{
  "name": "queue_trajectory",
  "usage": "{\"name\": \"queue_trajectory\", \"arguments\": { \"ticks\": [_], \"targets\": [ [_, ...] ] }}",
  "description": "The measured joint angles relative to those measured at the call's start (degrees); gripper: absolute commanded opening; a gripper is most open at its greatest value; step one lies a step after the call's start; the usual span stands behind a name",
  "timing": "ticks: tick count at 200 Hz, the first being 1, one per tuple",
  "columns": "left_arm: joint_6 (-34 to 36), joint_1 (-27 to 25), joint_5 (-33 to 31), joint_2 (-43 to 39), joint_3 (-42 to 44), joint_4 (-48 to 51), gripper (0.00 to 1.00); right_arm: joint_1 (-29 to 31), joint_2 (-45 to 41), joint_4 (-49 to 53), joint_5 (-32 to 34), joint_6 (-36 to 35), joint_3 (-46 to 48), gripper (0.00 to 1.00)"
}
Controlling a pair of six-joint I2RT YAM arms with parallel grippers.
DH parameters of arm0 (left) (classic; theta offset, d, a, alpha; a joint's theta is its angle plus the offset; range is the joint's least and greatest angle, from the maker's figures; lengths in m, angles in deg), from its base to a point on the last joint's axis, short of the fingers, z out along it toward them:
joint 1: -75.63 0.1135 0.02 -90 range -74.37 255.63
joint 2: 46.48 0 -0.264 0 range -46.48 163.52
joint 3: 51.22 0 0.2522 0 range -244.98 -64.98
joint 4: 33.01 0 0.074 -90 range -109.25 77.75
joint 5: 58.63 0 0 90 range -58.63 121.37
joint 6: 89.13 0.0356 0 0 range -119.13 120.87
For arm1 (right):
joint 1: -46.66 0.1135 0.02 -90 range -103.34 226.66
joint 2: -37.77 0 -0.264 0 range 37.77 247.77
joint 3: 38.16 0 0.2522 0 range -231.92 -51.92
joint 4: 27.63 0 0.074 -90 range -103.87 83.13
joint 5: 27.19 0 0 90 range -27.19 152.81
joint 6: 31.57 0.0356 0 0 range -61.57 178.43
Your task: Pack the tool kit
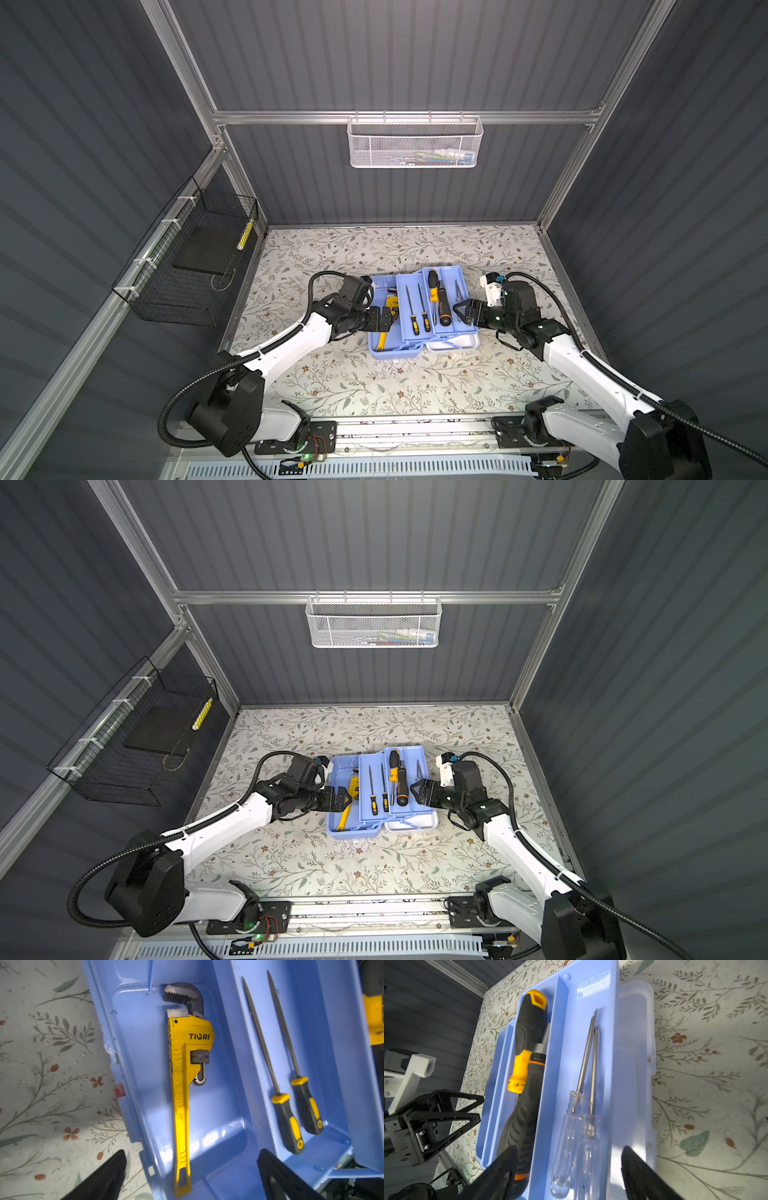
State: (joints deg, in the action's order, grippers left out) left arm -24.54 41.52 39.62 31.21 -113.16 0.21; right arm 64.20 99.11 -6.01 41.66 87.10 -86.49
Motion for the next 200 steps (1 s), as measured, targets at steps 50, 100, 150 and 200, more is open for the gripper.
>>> {"name": "queue_trajectory", "arguments": {
  "ticks": [50,100,150,200],
  "targets": [
    [-1.5,0.0,1.3,-1.0,2.3,-2.5,1.00,0.0,0.3,0.1,-0.8,0.8,-0.3,0.76],
    [-3.4,0.0,2.5,-1.3,3.2,-4.8,1.00,0.2,0.9,0.2,-1.4,1.1,-0.9,0.75],
    [-5.3,0.0,2.8,-2.2,5.1,-7.2,0.99,0.6,0.9,0.9,-1.1,1.8,-1.5,0.74],
    [-6.6,0.0,3.2,-2.6,6.2,-8.9,1.00,1.7,0.9,2.5,0.0,2.4,-2.8,0.74]
  ]
}}
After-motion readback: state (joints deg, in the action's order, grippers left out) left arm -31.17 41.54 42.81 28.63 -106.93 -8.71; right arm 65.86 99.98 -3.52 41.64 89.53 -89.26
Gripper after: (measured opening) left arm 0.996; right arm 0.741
